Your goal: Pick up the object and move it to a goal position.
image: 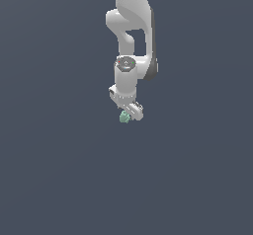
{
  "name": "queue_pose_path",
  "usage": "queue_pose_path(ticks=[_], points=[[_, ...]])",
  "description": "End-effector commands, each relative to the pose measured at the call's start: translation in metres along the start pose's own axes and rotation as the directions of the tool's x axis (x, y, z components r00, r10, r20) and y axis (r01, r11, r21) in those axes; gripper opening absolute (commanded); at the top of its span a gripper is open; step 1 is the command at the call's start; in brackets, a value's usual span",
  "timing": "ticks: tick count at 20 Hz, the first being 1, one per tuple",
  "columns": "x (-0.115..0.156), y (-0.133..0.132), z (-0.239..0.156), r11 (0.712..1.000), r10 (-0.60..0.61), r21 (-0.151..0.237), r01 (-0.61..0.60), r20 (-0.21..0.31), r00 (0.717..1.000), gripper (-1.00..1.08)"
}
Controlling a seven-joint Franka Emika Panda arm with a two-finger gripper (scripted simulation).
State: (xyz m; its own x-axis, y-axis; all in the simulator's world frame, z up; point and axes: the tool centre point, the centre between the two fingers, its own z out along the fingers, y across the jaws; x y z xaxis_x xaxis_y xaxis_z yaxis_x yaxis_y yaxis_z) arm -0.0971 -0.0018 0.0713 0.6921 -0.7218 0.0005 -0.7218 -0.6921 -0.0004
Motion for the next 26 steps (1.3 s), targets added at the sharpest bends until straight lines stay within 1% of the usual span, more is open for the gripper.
queue_pose_path(ticks=[1, 5, 9, 10, 21, 26], points=[[0.0, 0.001, 0.012, 1.0, 0.001, -0.001, -0.001, 0.0, 1.0, 1.0], [-0.001, 0.0, 0.025, 1.0, 0.002, -0.001, -0.002, 0.0, 1.0, 1.0], [-0.001, 0.0, 0.029, 1.0, 0.002, -0.001, -0.002, 0.0, 1.0, 1.0], [-0.001, 0.0, 0.029, 1.0, 0.002, -0.001, -0.002, 0.0, 1.0, -1.0], [0.0, 0.0, 0.028, 1.0, 0.002, 0.001, -0.002, 0.0, 1.0, -1.0], [0.002, -0.009, 0.024, 1.0, 0.002, 0.001, -0.002, 0.0, 1.0, -1.0]])
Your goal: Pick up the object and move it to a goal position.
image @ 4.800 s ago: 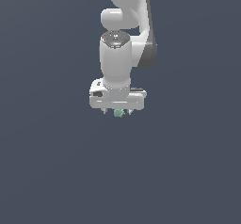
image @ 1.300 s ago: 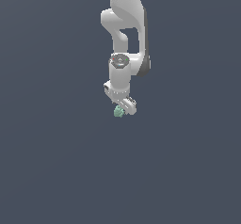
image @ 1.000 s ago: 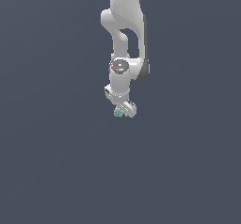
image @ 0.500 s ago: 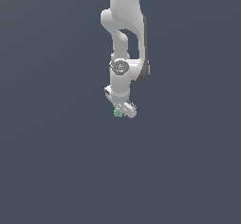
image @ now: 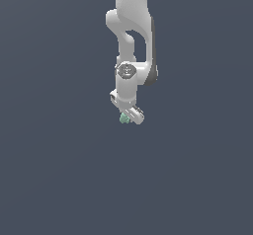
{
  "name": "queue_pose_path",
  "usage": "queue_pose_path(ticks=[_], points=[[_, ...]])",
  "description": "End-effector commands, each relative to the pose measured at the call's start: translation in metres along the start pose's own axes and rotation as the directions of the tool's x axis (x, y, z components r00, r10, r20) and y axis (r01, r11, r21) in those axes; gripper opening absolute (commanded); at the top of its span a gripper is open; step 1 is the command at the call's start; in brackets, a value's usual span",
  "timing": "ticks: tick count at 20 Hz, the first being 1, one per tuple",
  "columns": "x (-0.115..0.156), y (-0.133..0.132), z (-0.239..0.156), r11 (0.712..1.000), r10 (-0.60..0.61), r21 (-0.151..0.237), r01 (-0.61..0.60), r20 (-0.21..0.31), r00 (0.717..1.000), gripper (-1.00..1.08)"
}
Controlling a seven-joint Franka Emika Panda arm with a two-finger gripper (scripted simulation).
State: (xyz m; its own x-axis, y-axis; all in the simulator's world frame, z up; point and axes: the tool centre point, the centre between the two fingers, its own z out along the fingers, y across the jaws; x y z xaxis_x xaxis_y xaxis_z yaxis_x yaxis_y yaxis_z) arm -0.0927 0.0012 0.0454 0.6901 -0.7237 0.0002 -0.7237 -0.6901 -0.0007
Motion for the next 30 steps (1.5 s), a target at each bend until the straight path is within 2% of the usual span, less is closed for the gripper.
queue_pose_path(ticks=[1, 8, 21, 30], points=[[0.001, -0.006, -0.003, 1.0, 0.0, 0.0, 0.0, -0.001, 1.0, -1.0], [0.009, -0.038, -0.017, 1.0, 0.0, 0.0, 0.0, -0.001, 1.0, -1.0], [0.03, -0.126, -0.056, 1.0, -0.001, -0.001, 0.001, -0.001, 1.0, -1.0], [0.044, -0.177, -0.077, 1.0, -0.001, -0.001, 0.001, -0.001, 1.0, -1.0]])
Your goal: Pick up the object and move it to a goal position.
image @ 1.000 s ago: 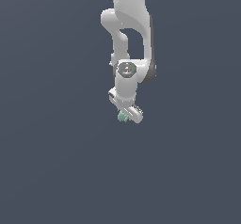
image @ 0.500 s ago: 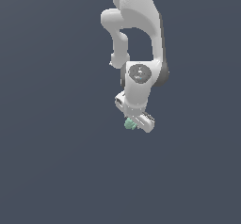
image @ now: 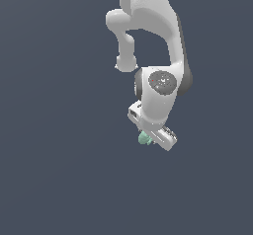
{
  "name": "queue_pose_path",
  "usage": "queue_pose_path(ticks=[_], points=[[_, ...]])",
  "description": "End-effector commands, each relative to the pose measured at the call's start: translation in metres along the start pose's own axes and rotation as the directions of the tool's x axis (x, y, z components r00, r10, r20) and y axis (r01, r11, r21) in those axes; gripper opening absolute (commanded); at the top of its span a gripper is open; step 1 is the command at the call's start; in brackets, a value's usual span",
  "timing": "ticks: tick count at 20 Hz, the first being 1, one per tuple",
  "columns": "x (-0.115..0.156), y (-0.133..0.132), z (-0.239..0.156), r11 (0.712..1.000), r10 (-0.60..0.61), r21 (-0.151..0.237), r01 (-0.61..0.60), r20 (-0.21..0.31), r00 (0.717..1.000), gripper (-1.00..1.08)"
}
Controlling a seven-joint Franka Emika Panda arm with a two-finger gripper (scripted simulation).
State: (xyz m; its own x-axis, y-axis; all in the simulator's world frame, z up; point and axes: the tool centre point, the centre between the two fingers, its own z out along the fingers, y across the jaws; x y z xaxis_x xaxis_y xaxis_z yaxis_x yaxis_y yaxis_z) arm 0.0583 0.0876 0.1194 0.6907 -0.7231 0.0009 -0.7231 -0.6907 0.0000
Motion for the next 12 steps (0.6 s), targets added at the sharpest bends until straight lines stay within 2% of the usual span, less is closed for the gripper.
queue_pose_path(ticks=[1, 12], points=[[0.003, -0.012, -0.005, 1.0, 0.0, 0.0, 0.0, 0.0, 1.0, -1.0], [0.012, -0.04, -0.016, 1.0, 0.0, 0.0, 0.0, 0.001, 1.0, -1.0]])
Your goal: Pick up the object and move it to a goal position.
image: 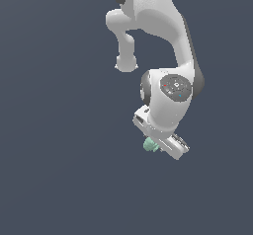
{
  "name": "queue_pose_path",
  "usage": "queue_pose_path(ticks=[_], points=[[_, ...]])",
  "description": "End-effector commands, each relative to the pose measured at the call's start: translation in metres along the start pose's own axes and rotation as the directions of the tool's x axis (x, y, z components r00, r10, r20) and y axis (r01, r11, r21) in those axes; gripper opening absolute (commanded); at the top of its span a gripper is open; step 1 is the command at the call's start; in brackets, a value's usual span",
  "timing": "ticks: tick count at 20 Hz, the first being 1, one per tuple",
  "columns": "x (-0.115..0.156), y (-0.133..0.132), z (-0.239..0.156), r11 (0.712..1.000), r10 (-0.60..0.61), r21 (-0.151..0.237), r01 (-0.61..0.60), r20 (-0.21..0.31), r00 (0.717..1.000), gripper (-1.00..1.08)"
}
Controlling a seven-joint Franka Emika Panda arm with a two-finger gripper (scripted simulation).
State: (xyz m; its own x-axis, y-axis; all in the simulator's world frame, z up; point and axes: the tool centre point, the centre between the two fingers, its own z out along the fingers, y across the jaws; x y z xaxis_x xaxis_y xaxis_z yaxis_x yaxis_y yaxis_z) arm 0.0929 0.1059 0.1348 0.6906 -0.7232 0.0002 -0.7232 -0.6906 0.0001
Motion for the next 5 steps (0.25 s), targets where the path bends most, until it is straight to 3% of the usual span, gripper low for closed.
queue_pose_path(ticks=[1, 5], points=[[0.0012, -0.0035, -0.0015, 1.0, 0.0, 0.0, 0.0, 0.0, 1.0, -1.0], [0.0017, -0.0053, -0.0021, 1.0, 0.0, 0.0, 0.0, 0.0, 1.0, -1.0]])
